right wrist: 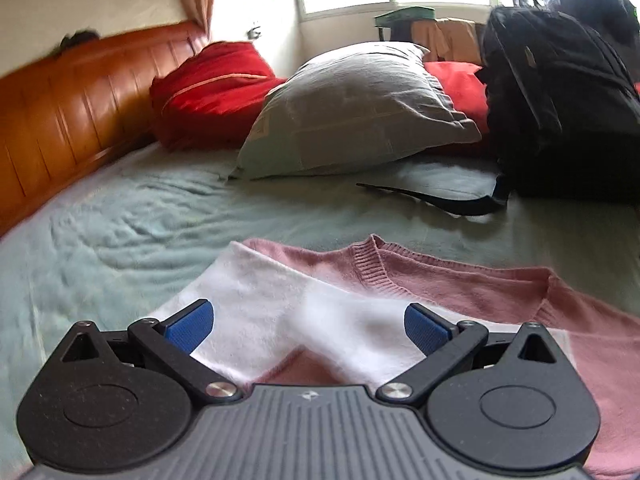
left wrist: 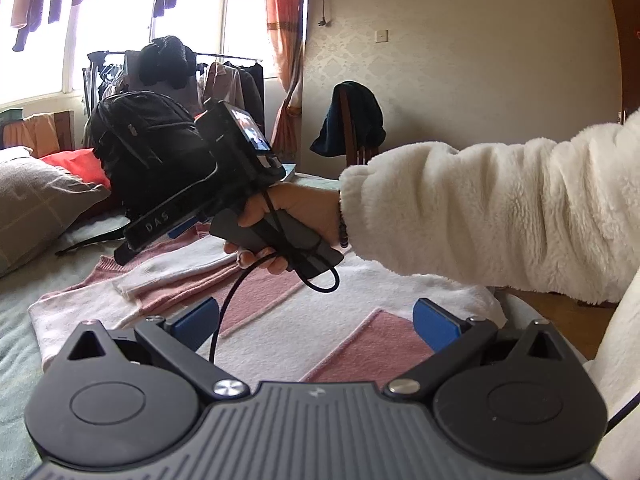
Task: Fold clothes
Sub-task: 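Open the right gripper to release the folded white sleeve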
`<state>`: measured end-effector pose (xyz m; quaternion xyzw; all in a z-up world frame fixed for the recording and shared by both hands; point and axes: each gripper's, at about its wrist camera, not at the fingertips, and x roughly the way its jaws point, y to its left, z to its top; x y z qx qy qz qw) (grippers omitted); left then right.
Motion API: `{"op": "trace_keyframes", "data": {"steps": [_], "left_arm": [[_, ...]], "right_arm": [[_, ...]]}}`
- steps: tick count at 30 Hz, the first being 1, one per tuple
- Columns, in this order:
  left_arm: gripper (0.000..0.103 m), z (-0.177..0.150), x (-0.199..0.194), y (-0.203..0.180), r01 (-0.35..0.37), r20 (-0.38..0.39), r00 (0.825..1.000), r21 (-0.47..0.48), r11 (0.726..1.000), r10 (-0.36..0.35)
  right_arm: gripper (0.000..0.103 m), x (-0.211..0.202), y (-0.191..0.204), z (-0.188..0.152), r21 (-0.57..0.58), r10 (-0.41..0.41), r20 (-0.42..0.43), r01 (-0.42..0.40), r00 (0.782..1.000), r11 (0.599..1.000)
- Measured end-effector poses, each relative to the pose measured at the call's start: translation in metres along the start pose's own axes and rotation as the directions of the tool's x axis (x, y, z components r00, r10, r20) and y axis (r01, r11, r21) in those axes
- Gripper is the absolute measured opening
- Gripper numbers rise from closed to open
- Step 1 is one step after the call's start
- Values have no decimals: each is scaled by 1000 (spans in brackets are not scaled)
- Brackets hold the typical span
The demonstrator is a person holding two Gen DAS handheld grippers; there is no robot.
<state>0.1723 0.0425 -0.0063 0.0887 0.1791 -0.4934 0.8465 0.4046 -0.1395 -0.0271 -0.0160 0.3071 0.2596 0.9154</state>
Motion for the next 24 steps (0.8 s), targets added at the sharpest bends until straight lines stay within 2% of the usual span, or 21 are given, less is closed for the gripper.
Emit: {"op": "trace_keyframes", "data": {"steps": [4,5,6,8,11,13,17,19,21,24], "left_arm": [[102,0,-4,0,8,14,1000,1,1000,-8],[102,0,-5,1,12,20,1000,1,1000,-12],[102,0,-6,1,17,26,1000,1,1000,-17],[102,1,-9,3,21,36,999,0,1000,-21],[102,2,-13,9,1,49,999,-16,1000,0],[102,2,-15,14,-10,51,999,-33,999,11],[102,1,-11,21,-26,32,999,-61,998,28],[102,0,-9,23,-33,21,999,-71,997,34],[102,-1,-7,25,-31,11,999,-78,996,32],[102,-3,-5,29,-35,-9,999,-94,995,34]], "right_arm": [[103,-10,-11,-4,-13,-99,-16,99,995,995],[98,-12,-14,-6,-21,-134,-27,133,991,991],[86,-13,-16,-8,-46,-168,-40,166,985,985],[72,-14,-18,-15,-102,-205,-68,198,976,975],[57,-11,-11,-26,-172,-190,-88,173,978,970],[52,-7,2,-32,-246,-171,-93,143,981,958],[37,15,28,-42,-417,-214,-109,150,971,896],[33,21,32,-43,-453,-236,-95,169,967,876],[21,23,33,-42,-447,-246,-86,183,965,875],[15,20,35,-43,-461,-263,-63,205,963,863]]}}
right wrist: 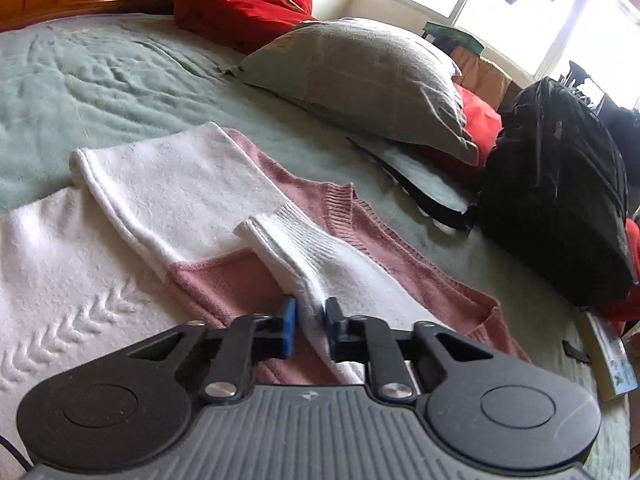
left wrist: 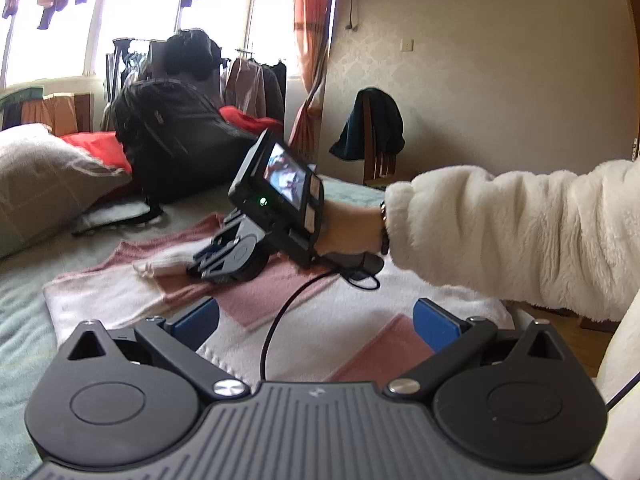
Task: Fold clothes
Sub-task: 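Open the right gripper to release the folded white sleeve, then withdraw the right gripper up from the folded sleeve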
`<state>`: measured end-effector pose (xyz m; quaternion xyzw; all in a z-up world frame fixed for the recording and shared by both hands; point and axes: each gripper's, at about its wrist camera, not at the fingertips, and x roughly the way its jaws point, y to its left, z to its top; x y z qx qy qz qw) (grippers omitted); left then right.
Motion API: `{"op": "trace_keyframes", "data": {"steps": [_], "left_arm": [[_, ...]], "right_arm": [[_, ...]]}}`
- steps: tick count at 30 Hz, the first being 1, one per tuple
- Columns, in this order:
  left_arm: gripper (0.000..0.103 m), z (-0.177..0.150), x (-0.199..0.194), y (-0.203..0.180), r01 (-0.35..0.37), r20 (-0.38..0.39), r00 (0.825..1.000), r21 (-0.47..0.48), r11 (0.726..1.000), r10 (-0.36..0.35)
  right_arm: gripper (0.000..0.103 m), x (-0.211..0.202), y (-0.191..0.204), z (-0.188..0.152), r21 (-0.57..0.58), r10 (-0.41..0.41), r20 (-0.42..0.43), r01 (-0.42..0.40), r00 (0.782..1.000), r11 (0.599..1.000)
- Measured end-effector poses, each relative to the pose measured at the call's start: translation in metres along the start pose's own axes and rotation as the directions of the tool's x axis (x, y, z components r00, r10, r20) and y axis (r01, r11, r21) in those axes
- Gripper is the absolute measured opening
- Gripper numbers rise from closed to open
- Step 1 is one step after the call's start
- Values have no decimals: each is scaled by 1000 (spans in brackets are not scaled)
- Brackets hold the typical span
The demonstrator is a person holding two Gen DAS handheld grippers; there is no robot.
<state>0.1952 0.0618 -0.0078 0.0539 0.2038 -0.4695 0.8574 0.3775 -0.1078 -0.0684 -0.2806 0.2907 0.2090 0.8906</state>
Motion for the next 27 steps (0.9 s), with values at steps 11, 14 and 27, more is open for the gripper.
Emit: {"op": "trace_keyframes", "data": {"steps": [11,14,27], "left_arm": [[102,-2,9,7,-35,-30,999,-22,999,35],[102,-1,13,7,-42,-37,998,-22,999,41],[102,-2,10,15,-43,-21,999,-57,997,42]], "right_arm": [[15,-14,-1,0,26,37,51,-39,998,999],[15,-9,6,-6,2,47,30,-47,998,999],[49,-77,-76,-47,162,-131,43,122,991,979]]}}
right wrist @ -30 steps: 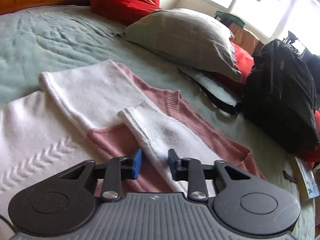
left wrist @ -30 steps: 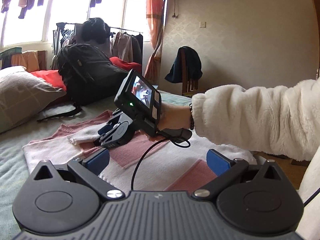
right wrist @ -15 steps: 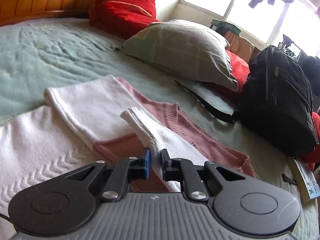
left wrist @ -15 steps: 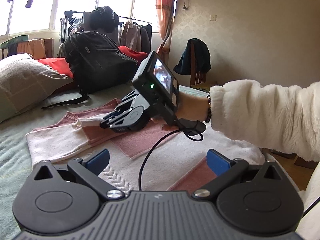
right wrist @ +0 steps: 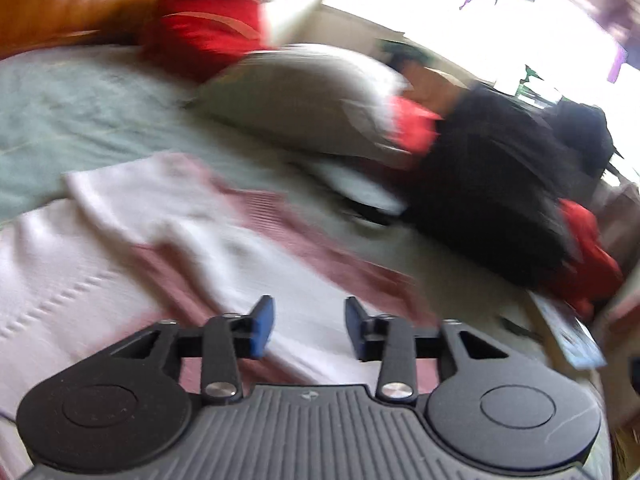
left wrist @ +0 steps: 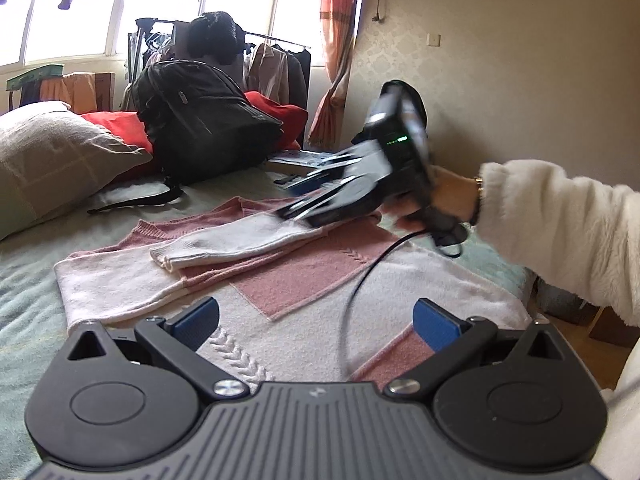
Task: Fold clothes
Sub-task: 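Withdraw the right gripper up from the folded sleeve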
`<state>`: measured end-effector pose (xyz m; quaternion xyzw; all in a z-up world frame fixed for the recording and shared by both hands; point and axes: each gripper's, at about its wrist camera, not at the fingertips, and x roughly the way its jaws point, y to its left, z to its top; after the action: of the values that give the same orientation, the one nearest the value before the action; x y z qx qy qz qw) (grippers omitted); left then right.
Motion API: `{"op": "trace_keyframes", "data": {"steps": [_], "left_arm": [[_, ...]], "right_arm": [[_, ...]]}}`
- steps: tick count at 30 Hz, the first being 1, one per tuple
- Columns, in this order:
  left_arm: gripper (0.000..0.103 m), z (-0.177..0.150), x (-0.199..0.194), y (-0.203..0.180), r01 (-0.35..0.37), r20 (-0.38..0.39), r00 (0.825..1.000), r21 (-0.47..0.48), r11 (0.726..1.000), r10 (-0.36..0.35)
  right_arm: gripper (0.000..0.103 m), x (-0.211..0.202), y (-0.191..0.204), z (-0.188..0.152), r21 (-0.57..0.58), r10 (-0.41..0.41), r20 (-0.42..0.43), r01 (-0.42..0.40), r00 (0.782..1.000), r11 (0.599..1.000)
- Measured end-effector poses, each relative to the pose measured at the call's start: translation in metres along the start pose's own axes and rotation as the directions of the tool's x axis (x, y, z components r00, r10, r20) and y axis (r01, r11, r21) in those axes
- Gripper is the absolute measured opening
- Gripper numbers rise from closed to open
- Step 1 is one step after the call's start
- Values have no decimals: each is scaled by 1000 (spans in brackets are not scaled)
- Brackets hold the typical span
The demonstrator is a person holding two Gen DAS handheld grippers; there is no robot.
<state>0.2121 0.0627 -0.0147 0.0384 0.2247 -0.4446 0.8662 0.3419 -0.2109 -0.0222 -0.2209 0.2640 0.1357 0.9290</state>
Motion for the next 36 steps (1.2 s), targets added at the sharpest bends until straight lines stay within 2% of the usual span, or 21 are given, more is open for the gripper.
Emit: {"op": "trace_keyframes", "data": {"steps": [3,7,9,15,18,20,26,29,30,32,35,36], "left_arm": [[102,0,4,2,-6,-9,1000,-8,1000,5],[102,-1,18,7,-30,-42,999,-22,999,29],[102,-2,27,10,-43,-63,997,-35,998,40],[102,-8,49,20,-77,-128,989,-49,996,70],[102,-9,55,22,-90,-147,986,-52,995,81],[102,-10,56,23,-93,-151,985,-55,994,83],[102,-11,61,25,-103,-168,981,-63,993,92],[102,-13,65,27,-107,-181,979,-67,992,94],[102,-13,66,28,-108,-186,978,-69,992,94],[102,-14,70,30,-112,-195,976,-74,991,95],[102,-14,74,33,-119,-205,974,-78,990,101],[102,-15,75,33,-122,-208,973,-77,990,103]], "right_arm": [[49,0,-56,-27,197,-57,-42,64,997,978],[48,26,-92,-82,356,-49,-179,111,983,928],[47,25,-91,-94,366,-42,-159,99,986,925],[47,14,-100,-78,350,-74,-100,105,992,931],[48,30,-107,-88,374,-59,-165,118,984,920],[48,33,-104,-99,363,-53,-159,108,986,925],[50,40,-123,-70,381,-66,-115,105,991,919],[50,64,-136,-62,405,-58,-128,106,990,908],[51,76,-140,-64,410,-55,-156,116,986,905],[60,97,-147,-74,431,-38,-207,126,978,894],[62,98,-159,-71,486,-7,-210,111,978,867],[62,92,-158,-66,471,-20,-218,123,976,874]]}}
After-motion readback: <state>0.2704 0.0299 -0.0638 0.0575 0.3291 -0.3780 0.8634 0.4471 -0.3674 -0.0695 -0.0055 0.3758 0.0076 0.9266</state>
